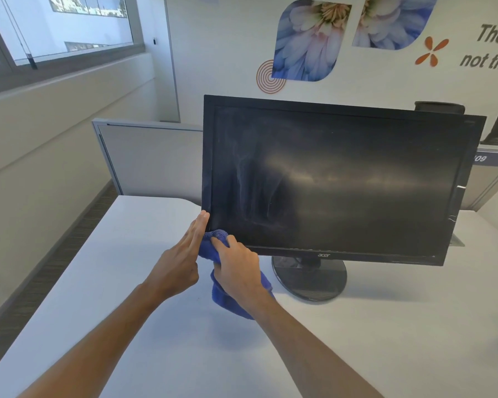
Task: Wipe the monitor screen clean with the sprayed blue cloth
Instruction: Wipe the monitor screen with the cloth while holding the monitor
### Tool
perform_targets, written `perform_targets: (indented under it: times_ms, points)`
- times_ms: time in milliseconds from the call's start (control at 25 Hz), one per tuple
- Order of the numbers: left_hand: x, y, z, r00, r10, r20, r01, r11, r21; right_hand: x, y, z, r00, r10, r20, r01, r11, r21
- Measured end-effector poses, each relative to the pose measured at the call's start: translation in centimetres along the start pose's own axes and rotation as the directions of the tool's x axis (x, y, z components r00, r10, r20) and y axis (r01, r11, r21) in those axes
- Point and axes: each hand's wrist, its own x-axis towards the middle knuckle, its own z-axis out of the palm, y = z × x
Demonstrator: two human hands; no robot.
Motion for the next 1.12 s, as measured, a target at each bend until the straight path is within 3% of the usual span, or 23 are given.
perform_targets:
  times_ms: [160, 360, 560, 800, 1120]
  points:
    - [0.1, 0.2, -0.1, 0.994, -0.095, 0.057, 0.098, 0.994, -0.043, 0.2, -0.7, 0.5, 0.998, 0.036, 0.055, -0.031, 0.996, -0.081]
    - [-0.7, 0.8, -0.4, 1.0, 0.02, 0.001, -0.02, 0.998, 0.066, 0.3, -1.0, 0.3, 0.99, 0.068, 0.122, -0.04, 0.974, -0.222]
    - [-0.4, 3.1, 0.7, 0.993, 0.102, -0.06, -0.089, 0.978, 0.187, -0.1, 1.2, -1.7, 0.991, 0.11, 0.078, -0.086, 0.959, -0.269]
    - [-0.3, 1.9, 1.3, 1.0, -0.001, -0.03, 0.015, 0.886, 0.463, -2.1, 5.0, -2.4, 0.992, 0.1, -0.078, -0.113, 0.976, -0.184]
    - [-0.1, 2.7, 2.6, 0.997, -0.02, -0.075, 0.053, 0.88, 0.472, -4.8, 11.7, -5.5, 0.976, 0.177, -0.127, -0.199, 0.961, -0.192]
